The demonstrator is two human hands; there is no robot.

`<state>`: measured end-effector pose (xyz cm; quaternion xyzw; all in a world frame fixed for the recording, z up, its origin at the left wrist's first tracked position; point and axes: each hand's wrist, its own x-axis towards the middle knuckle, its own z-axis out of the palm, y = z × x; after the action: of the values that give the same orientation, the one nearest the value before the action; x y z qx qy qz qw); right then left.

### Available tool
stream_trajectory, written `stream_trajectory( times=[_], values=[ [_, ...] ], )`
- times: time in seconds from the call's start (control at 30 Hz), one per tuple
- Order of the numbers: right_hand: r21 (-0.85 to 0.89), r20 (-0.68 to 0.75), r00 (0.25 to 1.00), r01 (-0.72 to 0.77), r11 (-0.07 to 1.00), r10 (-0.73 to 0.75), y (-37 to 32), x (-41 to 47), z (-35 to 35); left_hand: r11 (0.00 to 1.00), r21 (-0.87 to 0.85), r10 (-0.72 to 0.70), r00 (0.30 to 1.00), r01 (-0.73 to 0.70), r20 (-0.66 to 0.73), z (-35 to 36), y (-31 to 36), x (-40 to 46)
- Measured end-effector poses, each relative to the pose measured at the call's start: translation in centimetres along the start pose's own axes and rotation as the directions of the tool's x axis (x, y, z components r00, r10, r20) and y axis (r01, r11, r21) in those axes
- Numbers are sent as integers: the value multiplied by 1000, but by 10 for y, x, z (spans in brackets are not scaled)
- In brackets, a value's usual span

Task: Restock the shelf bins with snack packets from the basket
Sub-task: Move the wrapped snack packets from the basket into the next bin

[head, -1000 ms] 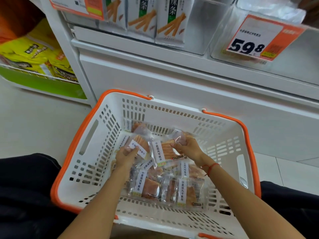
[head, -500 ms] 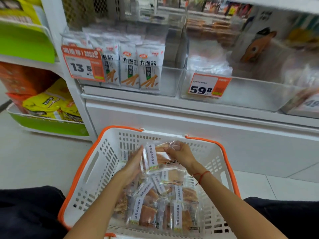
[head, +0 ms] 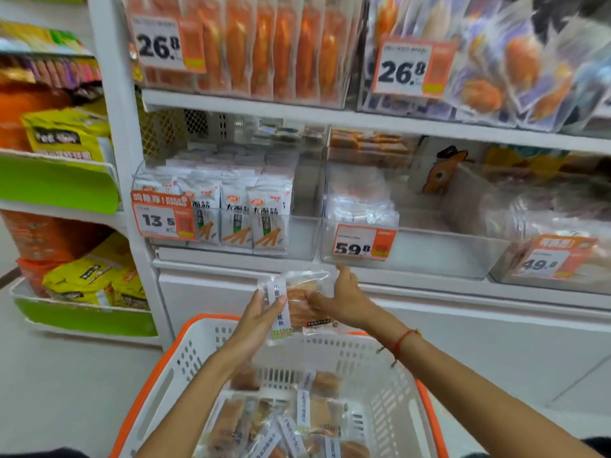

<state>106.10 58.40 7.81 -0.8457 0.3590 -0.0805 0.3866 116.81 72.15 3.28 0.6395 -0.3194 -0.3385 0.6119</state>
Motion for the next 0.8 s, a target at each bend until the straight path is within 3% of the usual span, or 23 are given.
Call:
stream_trajectory(
  times=[0.07,0.2,0.4,0.53,0.7,0.8],
  values=[
    [76,98,995,-8,997,1,-20,-2,-32,997,-11,79,997,-79,10,5,23,4],
    [15,118,967,227,974,-227,-45,-8,-94,967,-45,254,966,-252,37,17,71,10],
    [64,-164,934,331,942,-317,-44,-4,-157,890,213,381,915,-403,135,41,141,54],
    [87,-349,872,394,915,-343,-30,14,-180,696,553,402,887,-458,229,48,171,91],
    [54,-365,864,391,919,-347,-14,35,-179,587,700,401,897,-406,185,50,183,117],
    [53,-389,858,385,921,-336,-8,46,-175,479,776,463,869,-410,174,53,182,126]
  ],
)
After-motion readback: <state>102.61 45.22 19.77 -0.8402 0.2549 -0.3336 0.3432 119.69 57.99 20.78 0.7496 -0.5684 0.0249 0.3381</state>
